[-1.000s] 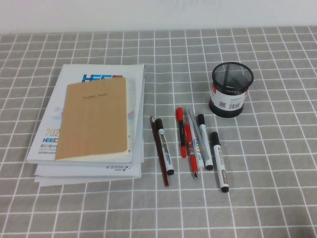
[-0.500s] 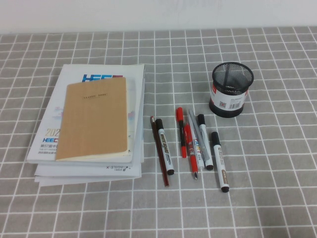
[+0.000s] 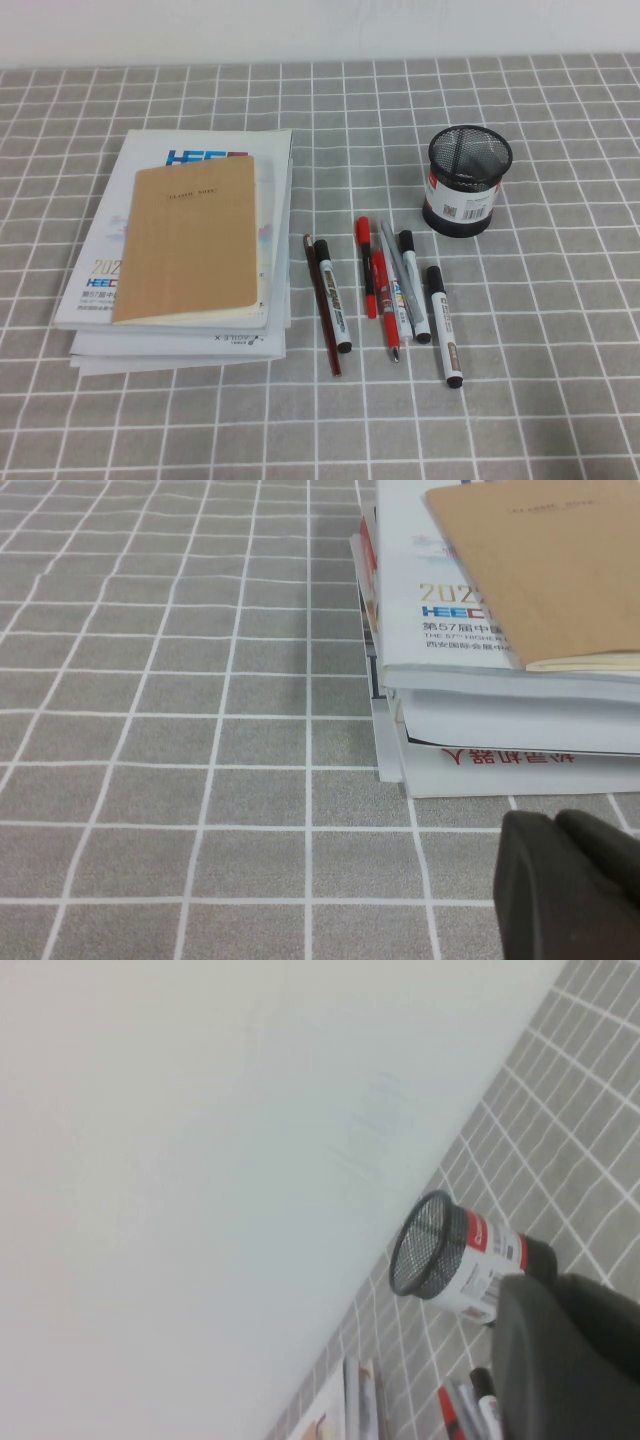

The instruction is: Put the pen into the pen holder

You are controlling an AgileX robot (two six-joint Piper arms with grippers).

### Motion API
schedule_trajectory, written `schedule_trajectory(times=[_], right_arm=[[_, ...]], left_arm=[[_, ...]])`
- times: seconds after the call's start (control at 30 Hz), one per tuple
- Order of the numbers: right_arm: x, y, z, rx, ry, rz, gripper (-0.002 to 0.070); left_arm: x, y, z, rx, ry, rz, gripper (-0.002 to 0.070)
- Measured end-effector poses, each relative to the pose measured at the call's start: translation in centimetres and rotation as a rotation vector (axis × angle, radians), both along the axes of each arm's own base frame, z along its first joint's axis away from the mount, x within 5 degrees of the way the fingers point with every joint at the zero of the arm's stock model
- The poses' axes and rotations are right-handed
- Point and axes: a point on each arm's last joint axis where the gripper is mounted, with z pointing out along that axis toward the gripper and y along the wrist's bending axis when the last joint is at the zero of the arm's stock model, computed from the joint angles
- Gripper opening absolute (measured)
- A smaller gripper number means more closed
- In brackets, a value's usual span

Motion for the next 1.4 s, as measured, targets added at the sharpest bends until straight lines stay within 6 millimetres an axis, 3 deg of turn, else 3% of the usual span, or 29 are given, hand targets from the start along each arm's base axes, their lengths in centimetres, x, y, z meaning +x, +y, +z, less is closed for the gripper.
schedule_trajectory(times=[0.13, 0.33, 0.5, 0.6, 0.87, 1.0, 1.13, 1.23, 1.4], right_arm=[[-0.2, 0.4, 0.8, -0.137, -0.027, 0.034, -0.0013], [-0.1, 1.8, 7.8, -0.539, -0.070, 0.192, -0.0013], [3.7, 3.1, 13.1, -0.761, 0.120, 0.418, -0.0013], [7.0, 3.9, 14.1, -0.797, 0.298, 0.595, -0.0013], [16.5, 6.7, 11.8, -0.901, 0.728, 0.970, -0.0013], [20.7, 10.0, 9.8, -1.031, 0.899, 1.081, -0.0013], [24.9, 13.9, 8.2, -1.075, 0.919, 1.138, -0.0013], [27.0, 16.8, 7.0, -1.083, 0.936, 1.141, -0.0013], [28.6, 20.0, 5.0, -1.132, 1.004, 1.083, -0.0012]], left_arm=[[0.0, 0.0, 0.0, 0.000, 0.000, 0.000, -0.0005], [0.0, 0.0, 0.0, 0.000, 0.000, 0.000, -0.0005], [0.0, 0.0, 0.0, 0.000, 0.000, 0.000, -0.0005], [0.0, 0.0, 0.0, 0.000, 0.000, 0.000, -0.0005], [0.0, 0.0, 0.0, 0.000, 0.000, 0.000, -0.0005], [0.0, 0.0, 0.0, 0.000, 0.000, 0.000, -0.0005], [0.0, 0.0, 0.0, 0.000, 0.000, 0.000, -0.0005], [0.0, 0.0, 0.0, 0.000, 0.000, 0.000, -0.0005], [0.0, 0.0, 0.0, 0.000, 0.000, 0.000, -0.0005]])
